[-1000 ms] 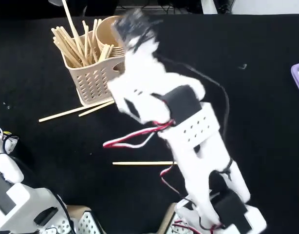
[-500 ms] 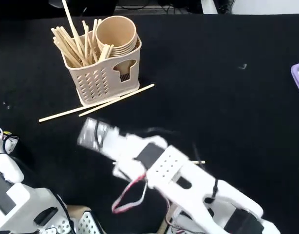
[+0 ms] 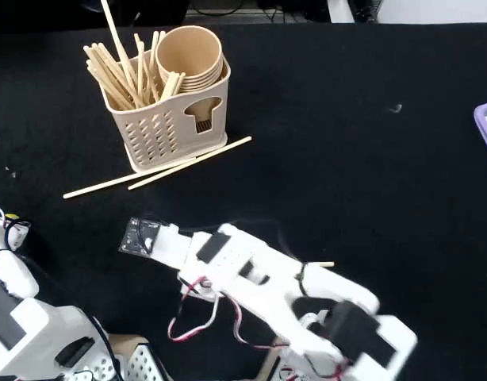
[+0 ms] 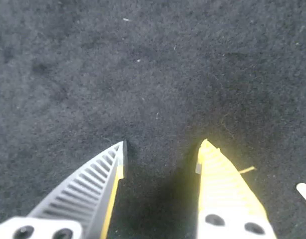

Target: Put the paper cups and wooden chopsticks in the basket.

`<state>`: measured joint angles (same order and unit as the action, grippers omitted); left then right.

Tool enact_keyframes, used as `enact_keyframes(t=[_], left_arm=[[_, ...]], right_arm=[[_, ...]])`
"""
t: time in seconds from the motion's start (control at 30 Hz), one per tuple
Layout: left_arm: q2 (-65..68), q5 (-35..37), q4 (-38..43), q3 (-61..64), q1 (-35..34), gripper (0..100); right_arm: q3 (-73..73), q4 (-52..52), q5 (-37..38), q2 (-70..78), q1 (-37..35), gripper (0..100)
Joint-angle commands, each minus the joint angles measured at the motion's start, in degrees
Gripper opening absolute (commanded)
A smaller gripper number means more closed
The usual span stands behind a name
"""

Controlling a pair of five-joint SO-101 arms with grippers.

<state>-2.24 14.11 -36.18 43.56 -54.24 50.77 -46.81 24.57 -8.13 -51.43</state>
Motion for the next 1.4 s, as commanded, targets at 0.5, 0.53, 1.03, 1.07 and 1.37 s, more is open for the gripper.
enact_keyframes(t=[0.5,0.53,1.03,1.07,1.37], left_arm=[[0.62,0.35,-0.7,-0.48,0.57,24],[0.62,0.35,-0.7,-0.48,0.57,24],[0.62,0.35,-0.62,-0.48,0.48,24],[0.62,0.35,-0.62,-0.48,0.48,24],[0.62,0.35,-0.7,-0.31,0.4,24]], right_arm=[[-11.21,-10.11,0.26,-19.3,11.52,1.0],[-12.88,-11.6,0.09,-22.9,11.52,1.0],[-27.3,41.93,-24.88,-40.75,11.52,1.1],[-27.12,47.12,-24.88,-39.08,11.6,1.1],[-30.46,62.42,-24.7,-19.47,14.68,1.1]])
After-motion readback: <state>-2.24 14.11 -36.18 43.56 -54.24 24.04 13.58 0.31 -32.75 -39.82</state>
